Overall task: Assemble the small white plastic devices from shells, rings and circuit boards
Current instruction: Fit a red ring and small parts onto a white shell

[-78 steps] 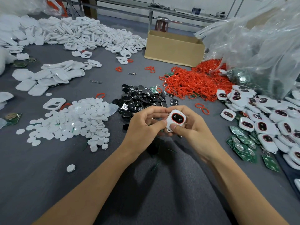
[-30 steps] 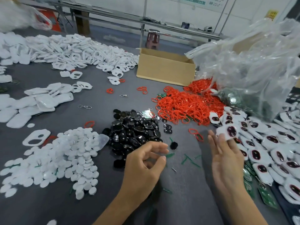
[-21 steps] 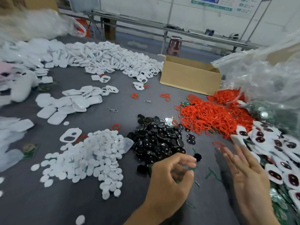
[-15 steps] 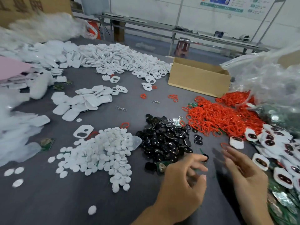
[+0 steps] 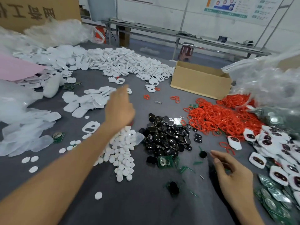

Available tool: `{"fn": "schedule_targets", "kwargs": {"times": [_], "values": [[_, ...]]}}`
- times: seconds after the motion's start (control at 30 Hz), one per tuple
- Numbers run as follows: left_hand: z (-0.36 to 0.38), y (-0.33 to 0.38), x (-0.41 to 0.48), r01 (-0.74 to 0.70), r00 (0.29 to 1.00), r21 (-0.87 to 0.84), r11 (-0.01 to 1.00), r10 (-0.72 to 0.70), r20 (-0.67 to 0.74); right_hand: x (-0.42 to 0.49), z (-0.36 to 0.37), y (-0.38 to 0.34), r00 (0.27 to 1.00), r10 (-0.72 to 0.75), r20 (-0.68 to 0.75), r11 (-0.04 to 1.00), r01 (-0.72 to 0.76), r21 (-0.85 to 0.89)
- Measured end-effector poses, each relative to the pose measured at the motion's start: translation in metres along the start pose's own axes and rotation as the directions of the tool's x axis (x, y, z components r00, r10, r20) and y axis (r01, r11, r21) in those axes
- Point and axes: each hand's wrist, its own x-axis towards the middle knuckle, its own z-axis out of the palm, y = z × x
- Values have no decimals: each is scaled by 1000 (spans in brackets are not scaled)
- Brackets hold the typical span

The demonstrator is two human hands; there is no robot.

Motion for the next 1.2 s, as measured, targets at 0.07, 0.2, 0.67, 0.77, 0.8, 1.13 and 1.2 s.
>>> {"fn": "schedule_targets", "kwargs": {"times": [0.07,0.2,0.67,0.77,0.8,1.13,1.2], "values": [[-1,-36,22,105,995,91,990,-104,-8,0,1,-1,1000,-19,14,1000,19,4],[-2,-85,44,110,976,345,932,-167,140,1,2,2,997,-46,54,999,47,-3],[-85,-99,-14,209,805,159,965,-262,532,3,3,6,995,-71,66,997,72,-16],[-79,-100,-25,143,872,174,974,-207,444,1,3,4,995,-76,70,996,78,-31],[-75,-99,-27,133,896,162,978,-189,401,1,3,2,994,-78,72,996,80,-34],[-81,-38,-50,122,989,-513,850,-60,135,1,3,-1,994,-108,-15,994,108,-3],[-72,-2,-64,195,949,-696,691,45,311,1,3,-1,994,-111,-12,994,111,2]]}}
